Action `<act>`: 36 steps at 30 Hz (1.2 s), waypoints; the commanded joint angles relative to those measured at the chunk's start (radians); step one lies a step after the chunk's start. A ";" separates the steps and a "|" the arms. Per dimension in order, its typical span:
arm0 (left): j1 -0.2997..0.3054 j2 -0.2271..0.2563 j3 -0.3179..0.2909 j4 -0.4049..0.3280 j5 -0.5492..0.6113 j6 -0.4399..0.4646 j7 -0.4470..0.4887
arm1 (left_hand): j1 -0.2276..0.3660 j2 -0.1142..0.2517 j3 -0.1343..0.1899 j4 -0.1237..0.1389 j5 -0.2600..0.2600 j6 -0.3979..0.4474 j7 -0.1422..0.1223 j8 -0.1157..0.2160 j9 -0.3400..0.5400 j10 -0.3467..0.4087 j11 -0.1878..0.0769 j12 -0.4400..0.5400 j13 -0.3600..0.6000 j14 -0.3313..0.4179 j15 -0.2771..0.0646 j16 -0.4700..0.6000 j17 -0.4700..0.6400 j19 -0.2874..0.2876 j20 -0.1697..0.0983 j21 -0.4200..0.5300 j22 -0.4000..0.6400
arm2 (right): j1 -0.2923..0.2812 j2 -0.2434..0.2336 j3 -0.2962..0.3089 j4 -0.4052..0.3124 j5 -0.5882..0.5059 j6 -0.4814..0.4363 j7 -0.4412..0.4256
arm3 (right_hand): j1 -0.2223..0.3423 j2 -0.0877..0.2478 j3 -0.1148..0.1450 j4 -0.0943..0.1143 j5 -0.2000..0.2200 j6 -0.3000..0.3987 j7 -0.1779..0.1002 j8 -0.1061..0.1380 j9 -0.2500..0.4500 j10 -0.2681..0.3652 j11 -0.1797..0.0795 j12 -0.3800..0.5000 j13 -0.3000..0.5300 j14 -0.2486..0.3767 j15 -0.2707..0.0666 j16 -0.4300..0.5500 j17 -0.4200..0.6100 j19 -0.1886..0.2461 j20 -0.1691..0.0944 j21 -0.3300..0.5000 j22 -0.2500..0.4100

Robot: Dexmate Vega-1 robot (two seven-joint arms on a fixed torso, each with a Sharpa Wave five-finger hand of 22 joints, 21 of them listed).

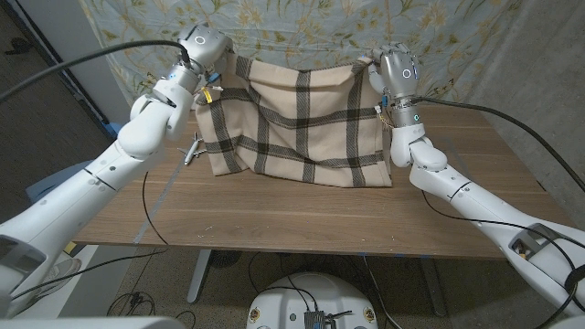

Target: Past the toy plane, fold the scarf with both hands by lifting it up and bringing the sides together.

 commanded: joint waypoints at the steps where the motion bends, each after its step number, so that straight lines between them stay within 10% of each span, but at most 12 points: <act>1: -0.243 -0.033 0.216 0.203 0.069 0.030 -0.030 | 0.004 -0.006 0.005 0.000 0.002 0.005 0.002 -0.005 0.000 0.093 -0.075 0.105 0.245 0.007 -0.001 -0.008 0.000 0.006 -0.005 0.010 -0.002 | 0.129 0.030 -0.081 0.153 0.038 -0.006 0.026 | -0.008 0.004 0.005 0.001 0.007 0.002 -0.003 0.006 0.003 0.001 -0.006 -0.003 0.003 0.011 -0.108 -0.003 0.005 -0.004 -0.003 0.004 -0.001; 36: -0.596 -0.181 0.573 0.628 0.276 0.027 -0.127 | 0.000 -0.006 0.027 -0.013 -0.028 -0.004 -0.046 -0.069 -0.050 0.115 -0.085 0.018 0.149 0.043 -0.003 -0.043 -0.051 0.036 -0.044 0.049 -0.023 | 0.393 0.177 -0.337 0.559 0.088 -0.001 0.056 | -0.016 0.005 0.010 0.001 0.004 -0.012 -0.018 0.008 -0.002 -0.007 -0.019 -0.015 -0.007 0.002 -0.108 -0.028 0.013 -0.010 -0.002 0.008 -0.001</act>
